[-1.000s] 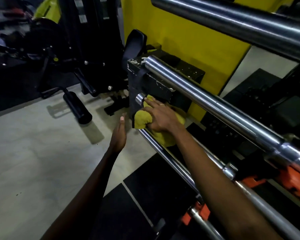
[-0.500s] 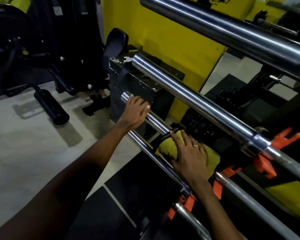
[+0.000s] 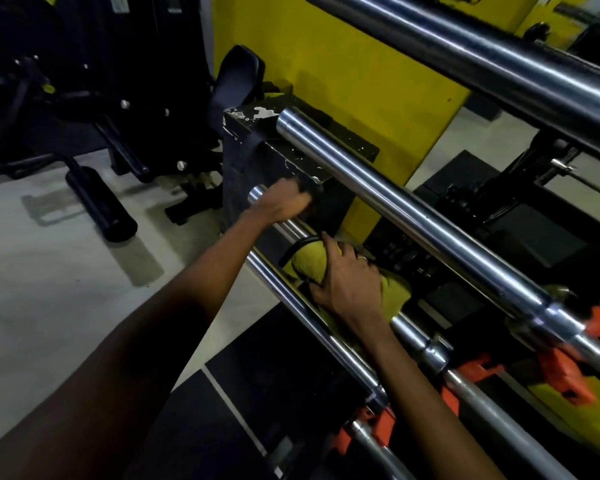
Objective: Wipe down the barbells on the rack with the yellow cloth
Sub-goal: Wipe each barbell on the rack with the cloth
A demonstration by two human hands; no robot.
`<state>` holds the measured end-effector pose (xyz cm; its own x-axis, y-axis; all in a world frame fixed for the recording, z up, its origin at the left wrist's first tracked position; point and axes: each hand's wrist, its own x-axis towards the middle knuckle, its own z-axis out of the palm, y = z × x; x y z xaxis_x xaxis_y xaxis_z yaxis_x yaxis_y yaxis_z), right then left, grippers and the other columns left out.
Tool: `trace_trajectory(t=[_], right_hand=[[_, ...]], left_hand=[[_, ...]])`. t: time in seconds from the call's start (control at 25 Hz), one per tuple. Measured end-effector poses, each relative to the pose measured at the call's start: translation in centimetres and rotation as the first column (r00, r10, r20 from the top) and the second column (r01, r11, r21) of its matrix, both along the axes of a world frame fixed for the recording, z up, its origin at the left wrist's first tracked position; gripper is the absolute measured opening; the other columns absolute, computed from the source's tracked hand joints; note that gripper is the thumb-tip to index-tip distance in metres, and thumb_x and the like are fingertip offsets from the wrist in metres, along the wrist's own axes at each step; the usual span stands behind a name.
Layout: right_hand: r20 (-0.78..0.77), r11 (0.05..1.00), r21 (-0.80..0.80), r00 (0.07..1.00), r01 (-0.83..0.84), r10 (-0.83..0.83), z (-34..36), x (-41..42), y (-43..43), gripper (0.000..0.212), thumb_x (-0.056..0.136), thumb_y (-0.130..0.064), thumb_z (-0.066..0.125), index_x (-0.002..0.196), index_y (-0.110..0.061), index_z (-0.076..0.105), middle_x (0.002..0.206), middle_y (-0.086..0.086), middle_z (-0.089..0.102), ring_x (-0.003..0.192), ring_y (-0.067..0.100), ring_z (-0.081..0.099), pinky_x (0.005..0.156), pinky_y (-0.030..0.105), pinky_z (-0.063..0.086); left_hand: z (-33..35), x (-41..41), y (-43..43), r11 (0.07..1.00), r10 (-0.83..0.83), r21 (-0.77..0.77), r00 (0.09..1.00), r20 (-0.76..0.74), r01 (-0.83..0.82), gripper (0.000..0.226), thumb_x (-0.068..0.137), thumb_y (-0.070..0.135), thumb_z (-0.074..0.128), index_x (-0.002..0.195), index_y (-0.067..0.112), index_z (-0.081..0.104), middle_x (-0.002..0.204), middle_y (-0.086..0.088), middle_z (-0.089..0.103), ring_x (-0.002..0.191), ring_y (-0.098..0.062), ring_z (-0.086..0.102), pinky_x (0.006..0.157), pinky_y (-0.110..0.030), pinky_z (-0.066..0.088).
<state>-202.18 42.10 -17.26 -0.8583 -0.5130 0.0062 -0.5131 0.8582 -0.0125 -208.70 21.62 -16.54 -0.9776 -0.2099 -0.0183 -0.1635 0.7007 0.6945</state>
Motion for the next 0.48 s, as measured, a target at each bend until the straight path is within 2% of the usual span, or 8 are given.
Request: trace_trajectory(t=[0.04, 0.08, 0.12, 0.2, 0.24, 0.32, 0.4, 0.48], right_hand=[[0.011, 1.000, -0.009, 1.000, -0.016, 0.016, 0.0, -0.6, -1.2, 0.096, 0.079, -0.067, 0.062, 0.155, -0.028, 0.019, 0.141, 0.014, 0.049, 0.116, 0.039, 0.058, 0.093, 0.051, 0.047], [0.015, 0.999, -0.025, 0.999, -0.031, 0.032, 0.0, -1.3, -2.5, 0.098, 0.077, -0.067, 0.064, 0.154, -0.028, 0.019, 0.140, 0.014, 0.050, 0.115, 0.039, 0.059, 0.092, 0.051, 0.048], [0.009, 0.998, -0.037, 0.998, -0.059, 0.059, -0.1, -1.9, -3.9, 0.100, 0.076, -0.066, 0.067, 0.155, -0.028, 0.019, 0.141, 0.014, 0.049, 0.115, 0.039, 0.059, 0.092, 0.051, 0.048], [-0.028, 0.988, 0.000, 0.987, -0.157, 0.157, -0.7, -3.2, -7.0, 0.104, 0.075, -0.059, 0.073, 0.156, -0.030, 0.015, 0.150, 0.015, 0.041, 0.120, 0.041, 0.055, 0.096, 0.053, 0.047], [-0.042, 0.976, 0.034, 0.976, -0.213, 0.214, -0.8, -3.7, -8.5, 0.103, 0.076, -0.055, 0.074, 0.157, -0.032, 0.014, 0.156, 0.016, 0.033, 0.126, 0.041, 0.051, 0.100, 0.054, 0.044], [-0.027, 0.944, 0.081, 0.946, -0.320, 0.323, -0.3, -4.8, -11.0, 0.097, 0.078, -0.047, 0.075, 0.156, -0.038, 0.019, 0.164, 0.014, 0.016, 0.139, 0.040, 0.039, 0.108, 0.055, 0.036], [0.025, 0.897, 0.125, 0.905, -0.425, 0.425, 0.4, -5.9, -11.8, 0.088, 0.078, -0.040, 0.075, 0.153, -0.041, 0.028, 0.168, 0.007, 0.004, 0.149, 0.036, 0.023, 0.114, 0.055, 0.029], [0.047, 0.818, 0.174, 0.835, -0.548, 0.549, 0.7, -6.5, -10.8, 0.079, 0.078, -0.041, 0.074, 0.149, -0.043, 0.038, 0.168, -0.001, 0.005, 0.153, 0.031, 0.012, 0.119, 0.054, 0.024]], left_hand=[[-0.4, 0.6, -1.3, 0.974, 0.128, 0.208, 0.979, -0.162, -0.093, 0.043, 0.099, 0.036, 0.042, 0.096, 0.000, 0.064, 0.079, -0.011, 0.060, 0.079, -0.025, 0.060, 0.064, -0.033, 0.043], [-1.2, 1.4, -3.0, 0.937, 0.251, 0.314, 0.920, -0.300, -0.153, 0.045, 0.101, 0.037, 0.038, 0.098, 0.001, 0.066, 0.082, -0.011, 0.061, 0.079, -0.024, 0.059, 0.069, -0.036, 0.045], [-2.4, 2.2, -4.8, 0.923, 0.327, 0.324, 0.867, -0.375, -0.208, 0.047, 0.101, 0.038, 0.032, 0.106, 0.006, 0.067, 0.094, -0.012, 0.065, 0.089, -0.024, 0.060, 0.080, -0.038, 0.047], [-5.6, 4.4, -7.9, 0.927, 0.362, 0.242, 0.853, -0.377, -0.287, 0.050, 0.102, 0.041, 0.023, 0.120, 0.020, 0.065, 0.121, -0.008, 0.064, 0.114, -0.022, 0.057, 0.103, -0.044, 0.040], [-7.5, 5.5, -9.0, 0.927, 0.365, 0.224, 0.863, -0.350, -0.302, 0.051, 0.102, 0.045, 0.021, 0.124, 0.026, 0.063, 0.127, -0.004, 0.063, 0.120, -0.022, 0.055, 0.107, -0.048, 0.036], [-10.3, 7.3, -10.2, 0.919, 0.370, 0.268, 0.868, -0.331, -0.289, 0.053, 0.101, 0.054, 0.019, 0.127, 0.033, 0.060, 0.131, 0.002, 0.061, 0.125, -0.017, 0.053, 0.109, -0.051, 0.036], [-11.0, 8.5, -10.0, 0.906, 0.367, 0.340, 0.869, -0.331, -0.253, 0.053, 0.101, 0.057, 0.022, 0.132, 0.033, 0.058, 0.137, 0.004, 0.057, 0.131, -0.013, 0.048, 0.112, -0.047, 0.035], [-10.5, 8.9, -8.7, 0.911, 0.352, 0.335, 0.875, -0.332, -0.239, 0.049, 0.103, 0.048, 0.024, 0.138, 0.028, 0.052, 0.146, 0.001, 0.049, 0.137, -0.013, 0.041, 0.116, -0.040, 0.029]])
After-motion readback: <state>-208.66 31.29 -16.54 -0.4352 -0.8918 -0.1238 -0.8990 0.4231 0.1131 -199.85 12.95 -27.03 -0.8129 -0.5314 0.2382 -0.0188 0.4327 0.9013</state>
